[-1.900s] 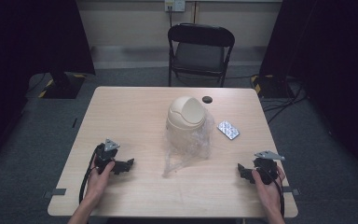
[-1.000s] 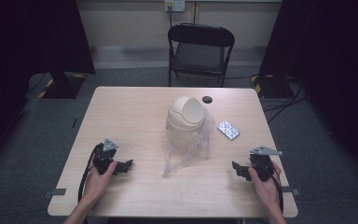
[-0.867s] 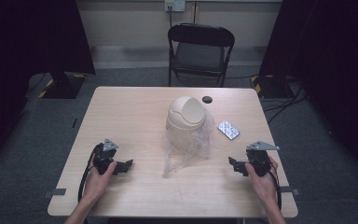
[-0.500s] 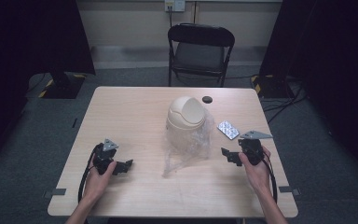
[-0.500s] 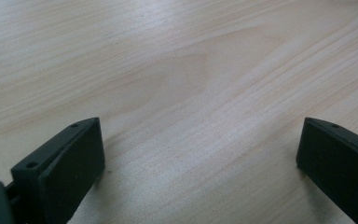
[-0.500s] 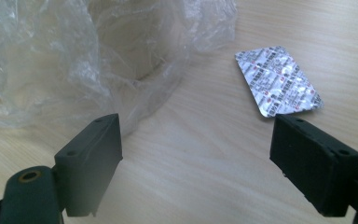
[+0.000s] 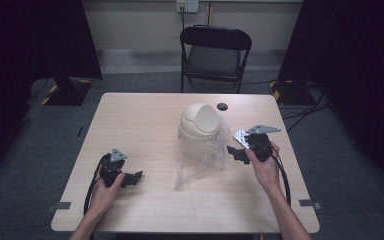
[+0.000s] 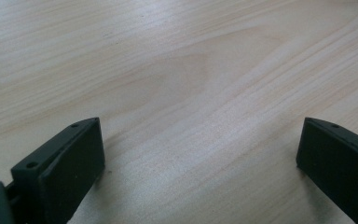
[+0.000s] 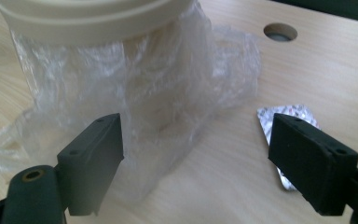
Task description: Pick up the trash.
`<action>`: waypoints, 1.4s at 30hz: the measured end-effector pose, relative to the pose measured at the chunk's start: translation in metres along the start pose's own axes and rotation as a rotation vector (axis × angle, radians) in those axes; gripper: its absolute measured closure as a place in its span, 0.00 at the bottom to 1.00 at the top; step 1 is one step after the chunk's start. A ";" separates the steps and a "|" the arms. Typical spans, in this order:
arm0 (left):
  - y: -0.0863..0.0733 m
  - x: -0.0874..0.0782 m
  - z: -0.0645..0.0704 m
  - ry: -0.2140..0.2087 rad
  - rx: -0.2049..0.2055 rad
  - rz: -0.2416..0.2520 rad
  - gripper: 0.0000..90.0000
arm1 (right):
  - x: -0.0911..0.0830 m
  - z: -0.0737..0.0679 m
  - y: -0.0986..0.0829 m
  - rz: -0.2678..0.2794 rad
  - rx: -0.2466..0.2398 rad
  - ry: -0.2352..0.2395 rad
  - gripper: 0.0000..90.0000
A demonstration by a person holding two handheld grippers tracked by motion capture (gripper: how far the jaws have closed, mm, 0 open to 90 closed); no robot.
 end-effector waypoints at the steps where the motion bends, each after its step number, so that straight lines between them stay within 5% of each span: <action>1: 0.000 0.000 0.000 0.000 0.000 0.000 0.00 | 0.004 -0.001 0.010 0.000 -0.013 0.010 0.19; 21: 0.000 0.000 0.000 0.000 0.001 0.000 0.00 | 0.032 -0.010 0.066 0.074 -0.041 0.039 0.20; 30: 0.000 0.000 0.000 -0.001 0.001 -0.001 0.00 | 0.051 -0.008 0.069 0.034 -0.054 0.036 0.19; 42: 0.000 0.000 0.000 0.000 0.001 0.000 0.00 | 0.073 -0.004 0.061 0.022 -0.013 0.070 0.16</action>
Point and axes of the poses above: each handheld gripper's, and its own axes: x roughly forward along the jaws, y roughly out of its top, z roughly to its right, the point moved 6 cm from there along x, roughly forward along the jaws, and after that the axes turned 12 degrees about z, right-handed, at the moved point
